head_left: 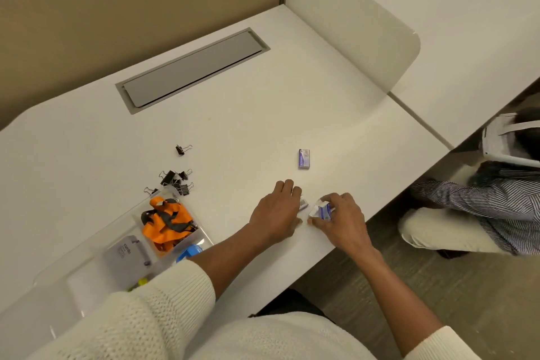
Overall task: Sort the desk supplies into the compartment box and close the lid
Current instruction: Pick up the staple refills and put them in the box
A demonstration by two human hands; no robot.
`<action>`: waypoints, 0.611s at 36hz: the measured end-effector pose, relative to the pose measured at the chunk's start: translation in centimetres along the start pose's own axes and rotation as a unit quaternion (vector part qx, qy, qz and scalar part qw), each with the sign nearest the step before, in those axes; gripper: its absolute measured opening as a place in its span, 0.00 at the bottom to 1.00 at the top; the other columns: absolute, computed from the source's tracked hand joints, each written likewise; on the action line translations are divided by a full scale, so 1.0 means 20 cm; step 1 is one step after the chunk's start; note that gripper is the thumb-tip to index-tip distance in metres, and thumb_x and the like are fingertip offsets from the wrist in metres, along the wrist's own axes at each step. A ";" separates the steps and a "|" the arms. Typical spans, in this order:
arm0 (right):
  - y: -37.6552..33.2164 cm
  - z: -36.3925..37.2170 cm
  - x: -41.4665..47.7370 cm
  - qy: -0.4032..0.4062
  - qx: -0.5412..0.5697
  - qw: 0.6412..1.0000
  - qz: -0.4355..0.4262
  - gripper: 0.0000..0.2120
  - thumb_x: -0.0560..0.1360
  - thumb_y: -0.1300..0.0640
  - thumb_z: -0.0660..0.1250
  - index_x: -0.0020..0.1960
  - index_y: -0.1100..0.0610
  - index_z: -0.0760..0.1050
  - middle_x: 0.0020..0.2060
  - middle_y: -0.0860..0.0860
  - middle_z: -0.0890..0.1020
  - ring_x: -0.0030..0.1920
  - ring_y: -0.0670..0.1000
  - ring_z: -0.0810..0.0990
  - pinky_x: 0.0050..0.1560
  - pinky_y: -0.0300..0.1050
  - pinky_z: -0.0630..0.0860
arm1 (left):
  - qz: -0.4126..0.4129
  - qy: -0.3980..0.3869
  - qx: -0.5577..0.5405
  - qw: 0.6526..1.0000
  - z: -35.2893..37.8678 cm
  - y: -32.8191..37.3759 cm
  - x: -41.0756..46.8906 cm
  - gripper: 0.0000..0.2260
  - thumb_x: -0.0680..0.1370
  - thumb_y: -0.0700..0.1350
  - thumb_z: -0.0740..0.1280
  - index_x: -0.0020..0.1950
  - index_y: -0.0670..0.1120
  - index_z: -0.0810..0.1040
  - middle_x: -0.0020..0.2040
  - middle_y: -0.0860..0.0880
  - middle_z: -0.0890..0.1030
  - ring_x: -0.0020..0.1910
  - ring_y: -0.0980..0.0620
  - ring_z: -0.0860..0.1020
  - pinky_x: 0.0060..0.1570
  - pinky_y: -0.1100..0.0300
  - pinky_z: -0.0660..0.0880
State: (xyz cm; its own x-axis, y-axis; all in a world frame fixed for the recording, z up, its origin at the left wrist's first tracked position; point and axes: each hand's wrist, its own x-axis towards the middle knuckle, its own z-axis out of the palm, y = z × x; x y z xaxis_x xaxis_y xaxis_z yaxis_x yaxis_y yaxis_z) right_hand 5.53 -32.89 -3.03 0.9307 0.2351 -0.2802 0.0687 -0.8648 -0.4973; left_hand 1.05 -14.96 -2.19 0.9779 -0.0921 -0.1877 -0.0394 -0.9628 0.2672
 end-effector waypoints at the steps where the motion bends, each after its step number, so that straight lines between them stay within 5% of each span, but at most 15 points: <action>1: 0.01 -0.02 0.00 0.013 0.002 1.000 0.012 0.29 0.67 0.42 0.80 0.64 0.50 0.75 0.58 0.51 0.76 0.48 0.47 0.75 0.47 0.38 0.75 | 0.000 0.005 0.006 1.000 0.00 0.00 0.00 0.23 0.78 0.53 0.74 0.67 0.43 0.73 0.63 0.44 0.74 0.59 0.45 0.76 0.47 0.52 0.81; 7: 0.02 -0.15 0.10 0.056 0.022 0.998 0.005 0.29 0.68 0.43 0.80 0.63 0.54 0.77 0.57 0.53 0.77 0.48 0.50 0.79 0.47 0.42 0.79 | -0.016 0.031 -0.021 0.999 -0.01 -0.01 0.00 0.12 0.78 0.42 0.68 0.60 0.43 0.73 0.58 0.45 0.77 0.57 0.44 0.74 0.39 0.55 0.67; 13: -0.08 -0.22 0.35 0.048 -0.004 0.992 -0.120 0.28 0.67 0.48 0.81 0.63 0.57 0.78 0.58 0.53 0.77 0.48 0.52 0.80 0.46 0.43 0.76 | -0.132 0.046 -0.175 0.975 -0.06 -0.04 -0.03 0.12 0.77 0.51 0.70 0.52 0.49 0.70 0.48 0.48 0.82 0.42 0.45 0.79 0.36 0.52 0.76; 19: -0.23 -0.20 0.58 -0.008 -0.040 0.979 -0.202 0.23 0.70 0.52 0.79 0.62 0.55 0.76 0.60 0.50 0.77 0.51 0.55 0.80 0.49 0.50 0.79 | -0.206 0.070 -0.296 0.930 -0.12 -0.06 -0.16 0.12 0.76 0.55 0.73 0.52 0.52 0.74 0.51 0.52 0.84 0.42 0.50 0.81 0.35 0.55 0.77; 22: -0.27 -0.17 0.62 -0.045 -0.077 0.969 -0.229 0.20 0.76 0.52 0.73 0.65 0.55 0.76 0.61 0.51 0.78 0.57 0.56 0.78 0.53 0.52 0.78 | -0.223 0.081 -0.353 0.905 -0.18 -0.07 -0.29 0.12 0.76 0.56 0.75 0.53 0.55 0.76 0.53 0.54 0.84 0.41 0.55 0.81 0.32 0.64 0.76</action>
State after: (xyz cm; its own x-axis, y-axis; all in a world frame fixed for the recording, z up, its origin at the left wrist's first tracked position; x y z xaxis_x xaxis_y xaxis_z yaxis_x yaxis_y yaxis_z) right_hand 17.96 -26.86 -1.12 0.7551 0.6418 -0.1336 0.5265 -0.7151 -0.4598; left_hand -3.90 -12.09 1.88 0.8839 0.3588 -0.3001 0.4515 -0.4870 0.7477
